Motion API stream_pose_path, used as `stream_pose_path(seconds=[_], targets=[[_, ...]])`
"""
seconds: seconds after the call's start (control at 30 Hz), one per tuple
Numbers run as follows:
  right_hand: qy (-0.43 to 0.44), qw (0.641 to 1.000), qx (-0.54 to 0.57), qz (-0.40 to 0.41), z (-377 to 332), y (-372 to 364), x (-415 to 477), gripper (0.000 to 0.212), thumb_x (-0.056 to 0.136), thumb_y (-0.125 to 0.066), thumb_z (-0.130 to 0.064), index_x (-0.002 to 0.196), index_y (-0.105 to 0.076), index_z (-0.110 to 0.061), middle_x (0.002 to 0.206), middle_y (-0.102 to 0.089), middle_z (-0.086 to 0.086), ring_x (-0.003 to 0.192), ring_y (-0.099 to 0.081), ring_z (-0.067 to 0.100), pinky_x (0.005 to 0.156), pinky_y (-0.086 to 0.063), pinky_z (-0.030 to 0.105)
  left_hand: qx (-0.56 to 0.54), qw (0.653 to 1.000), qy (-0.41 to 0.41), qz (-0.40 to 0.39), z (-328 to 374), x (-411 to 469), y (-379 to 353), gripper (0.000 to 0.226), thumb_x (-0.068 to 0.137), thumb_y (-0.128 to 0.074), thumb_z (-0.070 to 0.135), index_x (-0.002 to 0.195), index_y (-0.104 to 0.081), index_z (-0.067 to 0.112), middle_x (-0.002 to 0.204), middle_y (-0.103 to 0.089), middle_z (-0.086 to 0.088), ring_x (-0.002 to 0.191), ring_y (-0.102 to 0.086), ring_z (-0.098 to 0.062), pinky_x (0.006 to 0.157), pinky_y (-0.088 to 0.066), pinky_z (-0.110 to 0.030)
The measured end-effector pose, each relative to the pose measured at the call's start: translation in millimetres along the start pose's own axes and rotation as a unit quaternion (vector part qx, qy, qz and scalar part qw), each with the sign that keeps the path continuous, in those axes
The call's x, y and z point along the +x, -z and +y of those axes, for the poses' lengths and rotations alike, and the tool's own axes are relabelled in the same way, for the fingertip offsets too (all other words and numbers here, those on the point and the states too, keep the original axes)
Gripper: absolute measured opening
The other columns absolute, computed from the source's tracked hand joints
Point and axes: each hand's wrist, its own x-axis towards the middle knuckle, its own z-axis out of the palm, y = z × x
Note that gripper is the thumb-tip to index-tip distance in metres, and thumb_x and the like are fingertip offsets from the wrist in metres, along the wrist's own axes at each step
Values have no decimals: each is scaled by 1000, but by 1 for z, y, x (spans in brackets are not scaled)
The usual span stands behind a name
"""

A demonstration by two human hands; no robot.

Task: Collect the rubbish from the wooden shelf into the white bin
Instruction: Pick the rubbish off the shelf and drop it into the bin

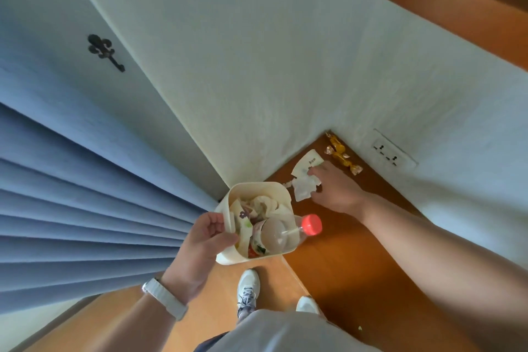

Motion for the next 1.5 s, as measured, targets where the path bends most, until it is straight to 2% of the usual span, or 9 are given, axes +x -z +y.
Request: stream_pose_path(seconds=[0.1, 0.2, 0.4, 0.5, 0.83, 1.07, 1.23, 1.37, 1.5], targets=[[-3, 996, -81, 39, 1, -18, 16, 73, 85, -70, -38, 148, -34, -28, 154, -29, 4, 137, -36, 29, 100, -47, 43, 0, 1000, 0, 9, -4, 0, 3, 53, 64, -70, 6, 111, -52, -9, 96, -64, -24, 84, -66, -35, 79, -55, -45], [-8, 991, -132, 25, 0, -31, 28, 73, 87, -70, -36, 149, -33, -25, 156, -29, 7, 142, -29, 30, 104, -43, 45, -7, 1000, 1, 25, -4, -1, 5, 53, 63, -70, 5, 110, -52, -10, 97, -62, -24, 87, -62, -36, 86, -49, -52], [8, 987, -155, 48, 1, -40, 30, 50, 91, -60, -13, 138, -45, -19, 140, -45, 10, 129, -45, 28, 91, -54, 41, -5, 999, 2, 37, -2, -2, 10, 52, 62, -69, 5, 110, -53, -9, 94, -64, -21, 82, -65, -31, 75, -53, -39], [8, 988, -149, 45, 3, -41, 27, 49, 90, -59, -8, 135, -45, -19, 134, -48, 9, 122, -48, 25, 85, -56, 39, -6, 999, 2, 33, -1, -2, 11, 55, 63, -69, 5, 112, -51, -11, 97, -62, -24, 86, -63, -35, 82, -50, -48], [1, 986, -156, 58, 9, -42, 18, 27, 97, -51, -17, 124, -57, -18, 116, -61, 3, 107, -57, 20, 84, -55, 37, 1, 1000, 3, 14, 2, -4, 9, 51, 64, -70, 6, 111, -54, -7, 99, -64, -22, 87, -64, -34, 80, -52, -44], [18, 992, -80, 96, -1, -24, 4, 17, 99, -48, -17, 108, -61, -10, 95, -63, 7, 89, -60, 23, 75, -52, 37, -2, 1000, -9, -1, -2, -4, 12, 49, 65, -70, 5, 110, -55, -7, 93, -68, -18, 79, -70, -27, 67, -59, -30], [48, 991, 63, 109, -36, 16, -20, 16, 95, -54, -23, 84, -55, -12, 73, -58, 7, 62, -57, 23, 53, -41, 40, -13, 1000, -12, -17, 2, -2, 11, 50, 67, -71, 6, 113, -56, -5, 101, -68, -25, 85, -69, -35, 73, -59, -39], [107, 982, 100, 116, -73, 54, -52, 14, 89, -60, -23, 79, -52, -28, 68, -57, -5, 54, -52, 6, 44, -33, 19, -14, 999, -16, -39, 6, 0, 10, 38, 81, -70, -5, 116, -55, -6, 98, -69, -21, 81, -70, -31, 66, -59, -33], [152, 981, 102, 63, -104, 72, -69, 9, 89, -60, -19, 82, -55, -16, 69, -58, 7, 53, -48, 19, 50, -33, 31, -13, 998, -17, -64, 12, 1, 7, 34, 86, -66, -7, 117, -55, -4, 101, -67, -23, 83, -70, -34, 69, -59, -36]])
